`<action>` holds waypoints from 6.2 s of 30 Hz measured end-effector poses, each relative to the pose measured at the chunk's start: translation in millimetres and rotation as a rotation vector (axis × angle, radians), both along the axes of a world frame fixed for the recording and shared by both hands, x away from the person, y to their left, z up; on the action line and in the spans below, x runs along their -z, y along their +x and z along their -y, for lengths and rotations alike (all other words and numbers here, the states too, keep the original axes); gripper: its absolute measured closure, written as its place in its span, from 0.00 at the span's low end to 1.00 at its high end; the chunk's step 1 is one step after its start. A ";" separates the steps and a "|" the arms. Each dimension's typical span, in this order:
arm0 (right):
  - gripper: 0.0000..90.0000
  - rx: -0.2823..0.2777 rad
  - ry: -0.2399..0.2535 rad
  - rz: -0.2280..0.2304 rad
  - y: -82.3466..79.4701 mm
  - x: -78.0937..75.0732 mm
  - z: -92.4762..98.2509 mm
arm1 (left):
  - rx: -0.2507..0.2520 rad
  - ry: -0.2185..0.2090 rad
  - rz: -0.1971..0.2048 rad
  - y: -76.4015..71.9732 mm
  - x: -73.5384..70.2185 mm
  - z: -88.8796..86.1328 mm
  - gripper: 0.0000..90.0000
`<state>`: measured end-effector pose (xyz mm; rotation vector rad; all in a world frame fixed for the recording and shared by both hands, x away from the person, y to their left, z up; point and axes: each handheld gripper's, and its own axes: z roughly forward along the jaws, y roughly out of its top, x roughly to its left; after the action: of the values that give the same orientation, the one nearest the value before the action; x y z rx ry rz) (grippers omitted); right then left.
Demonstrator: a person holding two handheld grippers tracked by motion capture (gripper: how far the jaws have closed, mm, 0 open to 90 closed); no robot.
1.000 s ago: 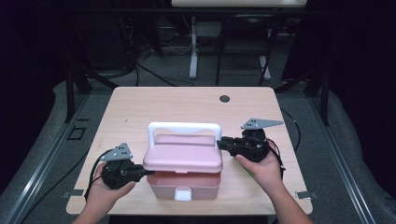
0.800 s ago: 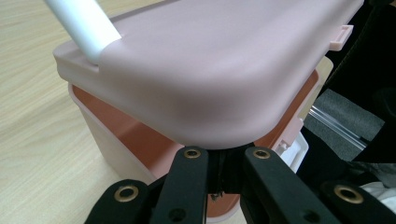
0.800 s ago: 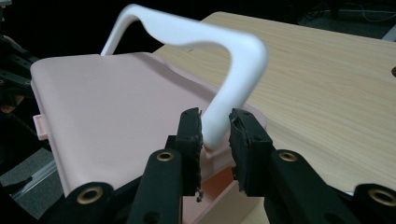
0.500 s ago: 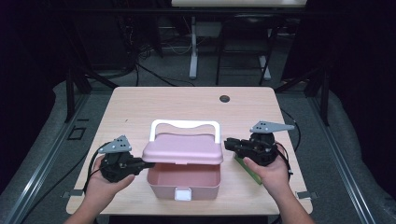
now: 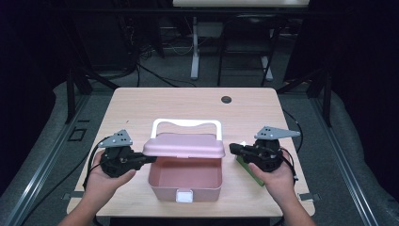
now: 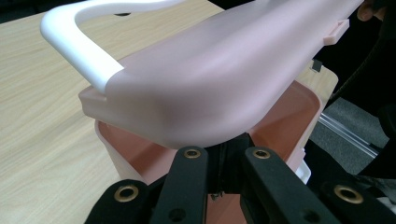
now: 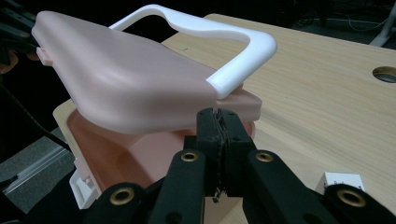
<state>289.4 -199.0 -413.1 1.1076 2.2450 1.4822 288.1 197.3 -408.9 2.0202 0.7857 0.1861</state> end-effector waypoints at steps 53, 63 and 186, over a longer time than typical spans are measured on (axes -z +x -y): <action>1.00 -0.119 -0.065 -0.029 -29.6 43.2 -39.6 | -0.020 -0.038 0.008 24.5 -20.9 1.2 1.00; 1.00 -0.136 -0.078 -0.046 -30.5 51.6 -48.3 | -0.021 -0.046 0.004 27.8 -22.8 0.9 1.00; 1.00 -0.159 -0.088 -0.083 -26.0 89.0 -71.1 | -0.131 -0.065 -0.029 85.9 -29.8 -0.9 1.00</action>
<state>263.4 -127.9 -502.1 1.0024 2.4810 1.4022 374.0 198.2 -379.1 1.9156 0.9314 0.2043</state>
